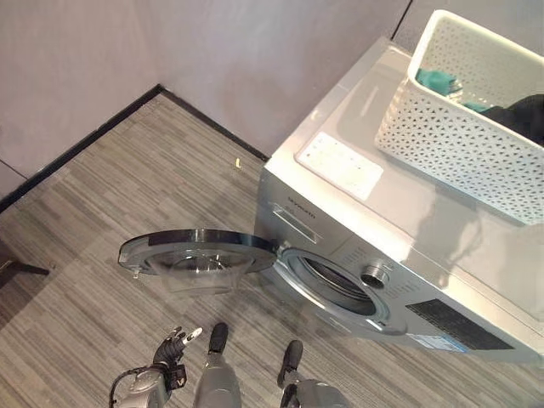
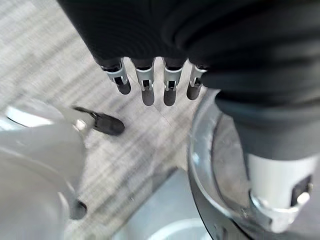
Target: Grab the laundry basket,head to the washer,open it,put in the laundry and shut it.
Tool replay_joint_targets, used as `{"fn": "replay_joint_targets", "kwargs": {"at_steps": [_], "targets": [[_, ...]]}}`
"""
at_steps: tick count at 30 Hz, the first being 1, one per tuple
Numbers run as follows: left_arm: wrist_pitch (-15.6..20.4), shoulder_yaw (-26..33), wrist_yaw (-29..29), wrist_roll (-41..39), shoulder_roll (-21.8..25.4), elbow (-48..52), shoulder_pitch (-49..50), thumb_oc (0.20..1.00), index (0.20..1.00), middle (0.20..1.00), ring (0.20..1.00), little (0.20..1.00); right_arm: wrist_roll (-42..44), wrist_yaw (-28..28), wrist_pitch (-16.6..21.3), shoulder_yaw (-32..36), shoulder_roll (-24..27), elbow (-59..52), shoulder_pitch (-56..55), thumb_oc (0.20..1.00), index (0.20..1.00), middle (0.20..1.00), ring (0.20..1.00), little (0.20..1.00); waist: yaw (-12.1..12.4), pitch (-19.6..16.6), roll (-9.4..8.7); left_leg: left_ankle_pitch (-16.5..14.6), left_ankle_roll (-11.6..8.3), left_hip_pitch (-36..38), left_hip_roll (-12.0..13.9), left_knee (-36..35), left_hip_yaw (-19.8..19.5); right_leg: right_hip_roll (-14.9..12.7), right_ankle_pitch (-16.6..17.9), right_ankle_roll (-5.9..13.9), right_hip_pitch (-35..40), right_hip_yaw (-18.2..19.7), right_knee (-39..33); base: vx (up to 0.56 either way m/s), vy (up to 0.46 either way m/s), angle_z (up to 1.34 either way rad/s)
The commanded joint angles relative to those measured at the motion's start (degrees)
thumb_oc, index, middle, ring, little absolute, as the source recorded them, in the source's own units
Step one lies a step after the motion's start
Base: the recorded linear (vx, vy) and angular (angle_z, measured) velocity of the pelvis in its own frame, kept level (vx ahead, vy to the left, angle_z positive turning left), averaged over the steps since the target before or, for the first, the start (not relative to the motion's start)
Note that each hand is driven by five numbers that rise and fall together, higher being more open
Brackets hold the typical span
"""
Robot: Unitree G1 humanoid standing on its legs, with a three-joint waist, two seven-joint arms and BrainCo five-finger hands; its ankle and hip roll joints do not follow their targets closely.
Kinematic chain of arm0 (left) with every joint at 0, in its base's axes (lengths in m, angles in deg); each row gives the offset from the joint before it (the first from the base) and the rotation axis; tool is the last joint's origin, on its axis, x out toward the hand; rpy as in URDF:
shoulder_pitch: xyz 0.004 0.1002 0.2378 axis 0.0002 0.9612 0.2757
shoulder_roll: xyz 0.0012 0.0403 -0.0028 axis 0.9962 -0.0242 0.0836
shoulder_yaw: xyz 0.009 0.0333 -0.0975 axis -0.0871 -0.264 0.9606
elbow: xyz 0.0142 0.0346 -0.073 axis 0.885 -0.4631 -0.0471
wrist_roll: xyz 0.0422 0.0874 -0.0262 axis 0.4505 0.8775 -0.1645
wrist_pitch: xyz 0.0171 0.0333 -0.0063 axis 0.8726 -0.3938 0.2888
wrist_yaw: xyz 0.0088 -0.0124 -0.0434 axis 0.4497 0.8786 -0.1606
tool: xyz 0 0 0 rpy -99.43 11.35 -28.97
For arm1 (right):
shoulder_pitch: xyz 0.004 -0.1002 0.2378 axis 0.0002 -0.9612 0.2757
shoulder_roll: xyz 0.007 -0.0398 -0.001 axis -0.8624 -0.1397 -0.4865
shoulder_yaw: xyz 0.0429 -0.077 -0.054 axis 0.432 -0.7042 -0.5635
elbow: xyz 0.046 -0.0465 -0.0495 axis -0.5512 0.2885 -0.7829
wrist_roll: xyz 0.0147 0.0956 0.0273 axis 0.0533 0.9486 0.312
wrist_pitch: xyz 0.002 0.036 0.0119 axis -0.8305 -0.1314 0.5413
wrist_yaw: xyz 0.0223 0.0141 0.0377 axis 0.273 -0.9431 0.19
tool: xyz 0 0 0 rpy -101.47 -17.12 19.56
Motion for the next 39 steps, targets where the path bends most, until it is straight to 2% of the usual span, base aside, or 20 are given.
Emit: {"fn": "replay_joint_targets", "kwargs": {"at_steps": [1, 2, 3, 5, 7, 11, 12, 21, 29, 33, 34, 35, 37, 39], "targets": [[1.22, -3.49, -2.19, 1.47, 0.81, 0.82, -0.6, 1.0, 1.0, 1.0, 1.0, 1.0, 1.6, -4.42, 1.97, -6.42, 6.04, -6.4, -1.64, 0.2, 0.2, 0.2, 0.2, 0.2, 0.77, -0.27, -2.75, -2.97, -1.66, 2.13, 5.23, 2.43, 0.71, -5.21, -6.89, 4.19, 1.55, -1.02, 4.54, 0.05, 0.005, -0.04], [1.22, -3.52, -2.19, 1.47, 0.81, 0.83, -0.6, 1.0, 1.0, 1.0, 1.0, 1.0, 1.61, -4.44, 1.93, -6.38, 6.11, -6.49, -1.7, 0.2, 0.2, 0.2, 0.2, 0.2, 0.81, -0.24, -2.75, -2.99, -1.66, 2.17, 5.23, 2.44, 0.73, -5.21, -6.89, 4.19, 1.6, -1.02, 4.52, 0.04, -0.005, -0.01], [1.43, -3.49, -2.58, 1.54, 0.85, 1.41, -0.5, 1.0, 1.0, 1.0, 1.0, 1.0, 2.39, -6.3, 2.55, -8.07, 8.49, -11.17, -3.8, 0.2, 0.2, 0.2, 0.2, 0.2, 0.65, -0.49, -3.57, -3.41, -1.71, 2.63, 5.37, 2.79, 0.75, -5.25, -6.91, 4.31, 2.23, -1.17, 4.49, 0.0, 0.0, 0.0], [1.53, -3.42, -2.81, 1.53, 0.92, 1.62, -0.45, 1.0, 1.0, 1.0, 1.0, 1.0, 2.64, -7.5, 2.82, -8.67, 9.88, -13.77, -5.28, 0.2, 0.2, 0.2, 0.2, 0.2, 0.67, -0.56, -3.97, -3.65, -1.76, 2.97, 5.38, 2.93, 0.76, -5.27, -7.0, 4.4, 2.57, -1.11, 4.63, 0.01, 0.001, -0.02], [1.67, -2.72, -3.19, 1.5, 1.11, 1.76, -0.08, 1.0, 1.0, 1.0, 1.0, 1.0, 3.26, -10.32, 3.74, -10.48, 13.41, -20.41, -8.59, 0.2, 0.2, 0.2, 0.2, 0.2, 0.29, -1.12, -4.85, -4.2, -1.89, 4.15, 5.58, 3.15, 0.9, -5.43, -7.54, 4.52, 3.43, -1.44, 5.47, 0.02, 0.004, -0.02], [1.79, -1.49, -3.63, 1.62, 1.07, 1.3, 0.74, 1.0, 1.0, 1.0, 1.0, 1.0, 4.72, -12.77, 4.42, -9.36, 16.41, -26.07, -13.96, 0.2, 0.2, 0.2, 0.2, 0.2, -0.26, -1.77, -5.36, -4.59, -1.9, 5.72, 5.68, 2.94, 1.09, -5.55, -8.47, 4.55, 4.09, -1.67, 7.39, 0.01, 0.003, 0.01], [1.74, -0.82, -3.85, 1.87, 1.3, 1.02, 1.36, 1.0, 1.0, 1.0, 1.0, 1.0, 5.21, -13.89, 4.61, -6.65, 17.77, -27.84, -18.37, 0.2, 0.2, 0.2, 0.2, 0.2, -0.47, -2.15, -5.59, -4.82, -1.88, 6.79, 5.74, 2.71, 1.16, -5.67, -9.35, 4.61, 4.49, -2.0, 8.99, 0.04, 0.018, 0.04], [1.51, 2.29, -4.15, 2.07, 0.96, -1.39, 3.24, 1.0, 1.0, 1.0, 1.0, 1.0, 5.48, -16.25, 4.97, 4.79, 18.06, -29.78, -33.44, 0.2, 0.2, 0.2, 0.2, 0.2, -1.43, -3.98, -5.65, -5.42, -1.56, 10.5, 5.64, 2.03, 1.95, -6.19, -10.73, 5.03, 6.38, -2.53, 12.04, 0.02, 0.009, 0.01], [1.78, 2.04, -4.82, 1.8, -0.49, -0.16, 4.32, 1.0, 1.0, 1.0, 1.0, 1.0, 9.66, -17.73, 5.59, 9.3, 17.98, -36.16, -39.67, 0.2, 0.2, 0.2, 0.2, 0.2, -1.89, -5.03, -5.26, -5.8, -1.32, 11.39, 5.26, 2.09, 2.35, -6.28, -10.75, 5.12, 7.57, -2.43, 11.47, 0.0, 0.005, 0.0], [2.01, 1.84, -5.0, 1.1, -0.95, 0.5, 5.21, 1.0, 1.0, 1.0, 1.0, 1.0, 11.16, -13.5, 6.08, 14.5, 15.89, -34.33, -41.48, 0.2, 0.2, 0.2, 0.2, 0.2, -2.08, -5.74, -4.82, -6.09, -1.06, 11.8, 5.02, 2.01, 2.85, -6.29, -10.12, 5.25, 8.05, -1.84, 10.34, -0.01, 0.01, -0.01], [2.11, 1.99, -4.47, 1.01, -1.25, 0.25, 5.27, 1.0, 1.0, 1.0, 1.0, 1.0, 10.22, -9.28, 6.39, 17.44, 13.73, -30.93, -40.19, 0.2, 0.2, 0.2, 0.2, 0.2, -2.37, -6.1, -4.36, -6.2, -0.9, 11.92, 4.87, 1.96, 3.13, -6.37, -9.81, 5.26, 8.07, -1.45, 9.77, -0.01, 0.025, -0.07], [2.11, 1.96, -4.46, 1.01, -1.19, 0.25, 5.25, 1.0, 1.0, 1.0, 1.0, 1.0, 10.17, -9.24, 6.43, 17.62, 13.67, -30.9, -40.36, 0.2, 0.2, 0.2, 0.2, 0.2, -2.29, -6.07, -4.41, -6.21, -0.9, 11.95, 4.88, 1.96, 3.16, -6.37, -9.8, 5.26, 8.09, -1.43, 9.76, -0.02, 0.034, -0.15], [2.23, 2.32, -3.39, 1.16, -1.63, 0.07, 5.18, 1.0, 1.0, 1.0, 1.0, 1.0, 7.82, -3.22, 5.99, 23.34, 9.64, -24.78, -39.12, 0.2, 0.2, 0.2, 0.2, 0.2, -2.4, -6.39, -3.72, -6.43, -0.63, 11.96, 4.61, 1.93, 3.6, -6.5, -9.21, 5.31, 8.08, -0.86, 8.82, -0.02, 0.025, -0.2], [2.27, 2.3, -3.19, 1.13, -1.67, 0.1, 5.13, 1.0, 1.0, 1.0, 1.0, 1.0, 6.97, -1.21, 5.58, 24.91, 8.24, -22.84, -38.58, 0.2, 0.2, 0.2, 0.2, 0.2, -2.3, -6.47, -3.52, -6.51, -0.53, 11.95, 4.49, 1.94, 3.67, -6.56, -9.01, 5.36, 8.08, -0.7, 8.58, -0.02, 0.024, -0.12]]}}
